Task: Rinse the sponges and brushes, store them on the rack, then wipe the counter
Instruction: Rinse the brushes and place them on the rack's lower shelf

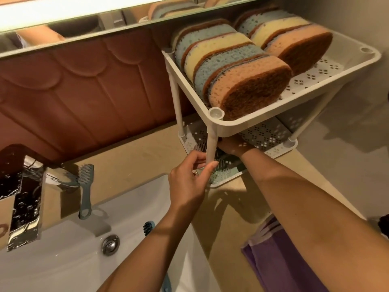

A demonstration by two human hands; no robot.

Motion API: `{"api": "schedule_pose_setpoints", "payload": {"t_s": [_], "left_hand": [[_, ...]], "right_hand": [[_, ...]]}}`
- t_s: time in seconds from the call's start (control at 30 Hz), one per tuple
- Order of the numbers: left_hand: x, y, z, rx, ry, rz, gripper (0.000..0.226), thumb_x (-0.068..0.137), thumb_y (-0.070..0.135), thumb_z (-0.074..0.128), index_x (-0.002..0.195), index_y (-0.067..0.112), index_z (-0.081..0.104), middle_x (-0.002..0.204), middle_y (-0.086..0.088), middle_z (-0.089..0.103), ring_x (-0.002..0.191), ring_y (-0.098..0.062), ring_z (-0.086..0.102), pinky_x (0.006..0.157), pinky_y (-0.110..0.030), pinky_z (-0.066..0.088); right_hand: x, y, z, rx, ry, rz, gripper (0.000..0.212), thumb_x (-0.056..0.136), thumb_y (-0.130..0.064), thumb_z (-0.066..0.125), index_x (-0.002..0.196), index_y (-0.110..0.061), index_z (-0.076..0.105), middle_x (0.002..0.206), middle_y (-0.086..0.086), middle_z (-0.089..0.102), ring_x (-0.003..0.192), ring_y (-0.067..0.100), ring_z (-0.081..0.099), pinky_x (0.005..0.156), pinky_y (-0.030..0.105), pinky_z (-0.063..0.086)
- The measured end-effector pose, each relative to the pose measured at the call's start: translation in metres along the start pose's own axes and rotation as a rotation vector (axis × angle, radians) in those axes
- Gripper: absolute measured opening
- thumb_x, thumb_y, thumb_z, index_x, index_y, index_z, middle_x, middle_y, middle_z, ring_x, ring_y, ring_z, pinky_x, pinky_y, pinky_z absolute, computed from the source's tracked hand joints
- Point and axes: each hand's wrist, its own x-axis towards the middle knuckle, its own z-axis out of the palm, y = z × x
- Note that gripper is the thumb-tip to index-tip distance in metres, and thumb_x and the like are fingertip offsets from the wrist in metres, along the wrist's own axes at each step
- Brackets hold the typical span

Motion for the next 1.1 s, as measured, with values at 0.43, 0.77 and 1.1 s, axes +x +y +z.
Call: {"api": "schedule_pose_setpoints", "payload": {"t_s": [0.43, 0.77, 1.1], "left_hand": [[-0.017, 0.011, -0.001, -0.192, -0.003, -0.164, 0.017, 0.088, 0.017, 0.062, 0.104, 0.022, 0.061, 0.101, 0.008, 0.065, 0.099, -0.003, 0.059, 0.085, -0.021, 0.050], [-0.073, 0.005, -0.068, -0.311, -0.119, -0.517, 0.013, 0.091, 0.013, 0.056, 0.100, 0.019, 0.062, 0.099, -0.001, 0.063, 0.097, -0.018, 0.060, 0.075, -0.025, 0.049], [-0.129, -0.058, -0.184, -0.150, -0.013, -0.720, 0.011, 0.093, 0.015, 0.051, 0.092, 0.020, 0.061, 0.095, -0.003, 0.061, 0.092, -0.020, 0.058, 0.072, -0.025, 0.043]], "right_hand": [[-0.094, -0.001, -0.011, 0.147, 0.131, 0.100, 0.024, 0.086, -0.019, 0.064, 0.109, -0.012, 0.063, 0.102, 0.009, 0.067, 0.094, 0.024, 0.062, 0.083, 0.036, 0.051], [-0.200, -0.070, 0.009, 0.529, -0.003, 0.141, 0.011, 0.083, -0.010, 0.063, 0.077, -0.019, 0.065, 0.064, -0.007, 0.057, 0.062, 0.005, 0.052, 0.065, 0.025, 0.046], [-0.203, -0.135, 0.093, 0.481, -0.344, 0.095, 0.011, 0.087, -0.013, 0.060, 0.079, -0.019, 0.065, 0.080, 0.007, 0.064, 0.068, 0.012, 0.056, 0.054, 0.008, 0.042]]}}
